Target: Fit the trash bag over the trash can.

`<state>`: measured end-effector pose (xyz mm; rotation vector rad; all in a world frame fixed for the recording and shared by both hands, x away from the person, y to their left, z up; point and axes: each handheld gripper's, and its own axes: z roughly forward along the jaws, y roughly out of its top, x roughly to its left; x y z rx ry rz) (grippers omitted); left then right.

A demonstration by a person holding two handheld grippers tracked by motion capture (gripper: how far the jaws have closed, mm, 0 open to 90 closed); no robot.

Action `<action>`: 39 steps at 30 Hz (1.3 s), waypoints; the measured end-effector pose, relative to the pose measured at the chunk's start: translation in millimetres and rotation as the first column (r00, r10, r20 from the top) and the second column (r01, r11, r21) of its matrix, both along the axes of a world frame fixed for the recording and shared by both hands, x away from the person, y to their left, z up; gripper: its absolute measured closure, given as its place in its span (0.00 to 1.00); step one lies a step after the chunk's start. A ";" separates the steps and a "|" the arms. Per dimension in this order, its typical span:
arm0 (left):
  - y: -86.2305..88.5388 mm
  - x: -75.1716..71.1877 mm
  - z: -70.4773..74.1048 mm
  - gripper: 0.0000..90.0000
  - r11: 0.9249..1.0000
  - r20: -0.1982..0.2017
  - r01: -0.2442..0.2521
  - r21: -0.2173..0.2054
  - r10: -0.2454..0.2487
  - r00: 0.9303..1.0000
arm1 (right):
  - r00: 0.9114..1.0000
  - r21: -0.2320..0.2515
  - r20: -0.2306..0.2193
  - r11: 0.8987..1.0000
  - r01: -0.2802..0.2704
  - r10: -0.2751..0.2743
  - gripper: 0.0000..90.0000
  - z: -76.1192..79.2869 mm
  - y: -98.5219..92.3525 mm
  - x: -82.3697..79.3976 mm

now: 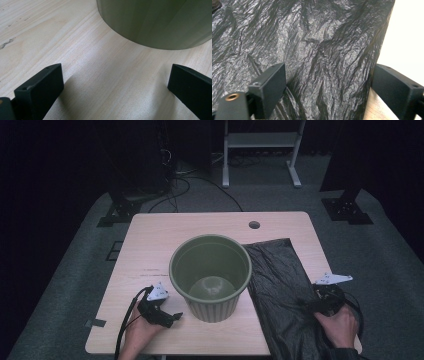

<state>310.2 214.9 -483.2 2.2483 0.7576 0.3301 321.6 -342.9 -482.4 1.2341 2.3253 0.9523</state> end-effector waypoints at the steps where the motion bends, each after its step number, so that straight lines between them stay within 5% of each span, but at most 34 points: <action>1: 0.0 0.0 0.0 0.00 1.000 0.000 0.000 0.000 0.000 1.000 | 1.000 -0.002 -0.001 1.000 -0.001 0.001 0.12 0.1 0.6 0.4; 10: 0.0 0.0 0.0 0.00 1.000 0.000 0.000 -0.001 0.000 1.000 | 0.999 0.004 0.001 0.999 -0.045 0.045 0.08 -0.9 15.9 5.4; 20: 0.0 0.0 0.0 0.00 1.000 0.000 0.000 0.000 0.000 1.000 | 0.995 0.086 -0.029 0.992 -0.096 0.099 0.08 0.4 36.8 16.3; 39: 0.2 -0.3 0.0 0.00 1.000 0.000 0.000 0.000 0.000 1.000 | 0.974 0.112 -0.047 0.970 -0.215 0.221 0.09 2.6 94.2 30.9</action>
